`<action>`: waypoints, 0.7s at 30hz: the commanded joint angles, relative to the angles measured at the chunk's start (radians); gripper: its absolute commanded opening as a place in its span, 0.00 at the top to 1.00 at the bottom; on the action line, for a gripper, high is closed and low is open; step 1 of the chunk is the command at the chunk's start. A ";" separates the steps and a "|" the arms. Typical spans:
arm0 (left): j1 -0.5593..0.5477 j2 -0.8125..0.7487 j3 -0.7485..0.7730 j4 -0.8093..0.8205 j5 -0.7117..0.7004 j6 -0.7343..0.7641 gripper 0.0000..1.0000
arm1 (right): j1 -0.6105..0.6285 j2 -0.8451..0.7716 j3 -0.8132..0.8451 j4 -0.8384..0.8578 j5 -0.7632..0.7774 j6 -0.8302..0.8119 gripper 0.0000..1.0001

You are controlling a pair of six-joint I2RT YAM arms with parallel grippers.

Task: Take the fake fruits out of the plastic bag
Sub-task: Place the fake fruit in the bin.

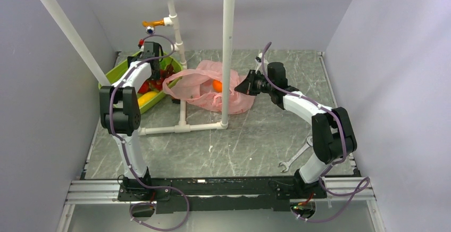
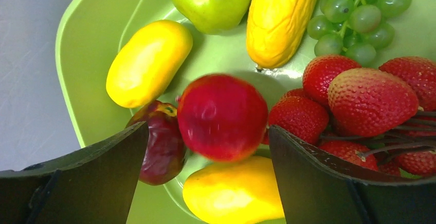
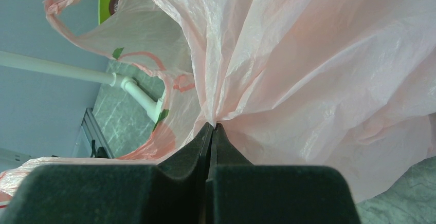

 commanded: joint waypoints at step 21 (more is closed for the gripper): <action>-0.051 -0.574 -0.296 0.173 1.139 -0.191 0.23 | -0.004 0.018 0.225 -0.105 -0.029 -0.025 1.00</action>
